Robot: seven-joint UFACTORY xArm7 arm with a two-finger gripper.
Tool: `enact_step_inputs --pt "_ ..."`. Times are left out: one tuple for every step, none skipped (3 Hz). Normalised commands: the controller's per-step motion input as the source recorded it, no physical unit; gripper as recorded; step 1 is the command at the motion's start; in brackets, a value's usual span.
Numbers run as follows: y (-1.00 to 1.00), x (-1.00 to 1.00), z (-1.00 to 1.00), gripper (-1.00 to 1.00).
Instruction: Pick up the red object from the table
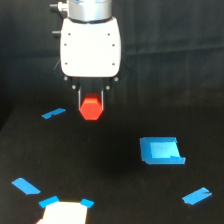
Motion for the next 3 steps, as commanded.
enact_step_inputs --pt "-0.36 -0.27 -0.09 -1.0" --pt "0.09 0.07 0.39 -1.0" --pt "-0.42 0.36 0.59 -1.0"
